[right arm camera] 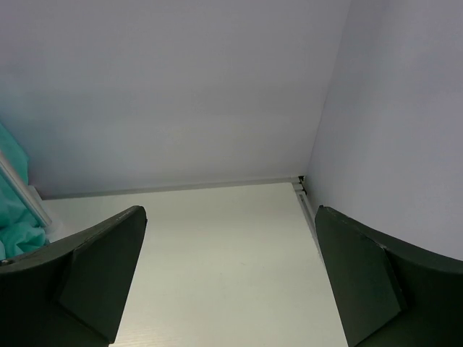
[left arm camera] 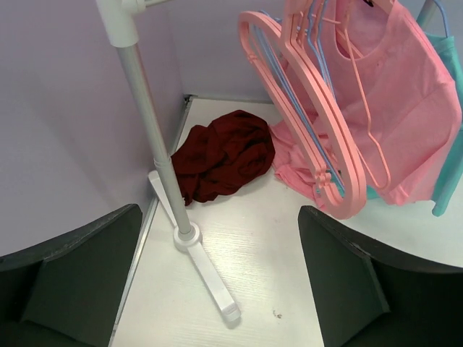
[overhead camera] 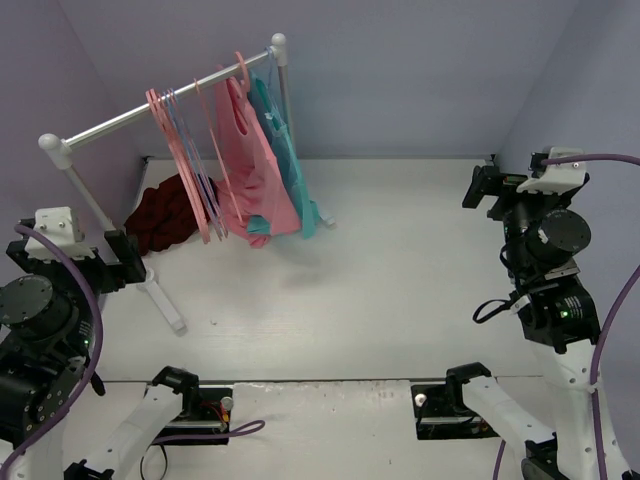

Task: Place the t-shirt on the hanger
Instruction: Pick up the T-shirt at the corner of the board.

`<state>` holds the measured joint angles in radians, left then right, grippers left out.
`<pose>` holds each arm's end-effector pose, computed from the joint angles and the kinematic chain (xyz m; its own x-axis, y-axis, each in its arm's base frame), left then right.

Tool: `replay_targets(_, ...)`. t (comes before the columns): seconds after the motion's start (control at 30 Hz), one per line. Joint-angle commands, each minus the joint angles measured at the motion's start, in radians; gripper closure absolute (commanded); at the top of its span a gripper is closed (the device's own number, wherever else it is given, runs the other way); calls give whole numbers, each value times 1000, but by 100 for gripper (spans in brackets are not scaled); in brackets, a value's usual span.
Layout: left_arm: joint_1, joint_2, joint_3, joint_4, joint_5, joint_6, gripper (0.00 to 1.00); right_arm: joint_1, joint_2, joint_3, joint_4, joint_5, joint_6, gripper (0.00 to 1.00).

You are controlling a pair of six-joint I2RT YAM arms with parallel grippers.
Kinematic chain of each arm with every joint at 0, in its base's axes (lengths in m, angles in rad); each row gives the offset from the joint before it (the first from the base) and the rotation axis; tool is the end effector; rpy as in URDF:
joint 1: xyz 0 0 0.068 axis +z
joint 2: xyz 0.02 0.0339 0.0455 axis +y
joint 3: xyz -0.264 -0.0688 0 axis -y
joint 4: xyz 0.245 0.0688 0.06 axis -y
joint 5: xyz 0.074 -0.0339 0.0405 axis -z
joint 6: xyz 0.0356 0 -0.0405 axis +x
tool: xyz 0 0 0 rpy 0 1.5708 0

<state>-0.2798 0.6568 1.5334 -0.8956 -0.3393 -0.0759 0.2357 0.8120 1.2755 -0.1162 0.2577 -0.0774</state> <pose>0.0312 0.0034 0.4993 -0.0137 -0.0705 -0.9974 -0.0606 0.9957 -0.0695 0.1311 0.0222 0.5052 0.3294 0.0022 -0.9442 0.0328 0.9994 0.0138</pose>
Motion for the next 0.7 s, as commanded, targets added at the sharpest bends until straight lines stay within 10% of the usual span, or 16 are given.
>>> replay_targets(0.0,-4,52,-18,37,16,-40,15,5,9,-11,95,18,-2,0)
replay_targets(0.67,22,214,-410,394,-139,-171,28,15,-48,-128,101,-112,-39,0)
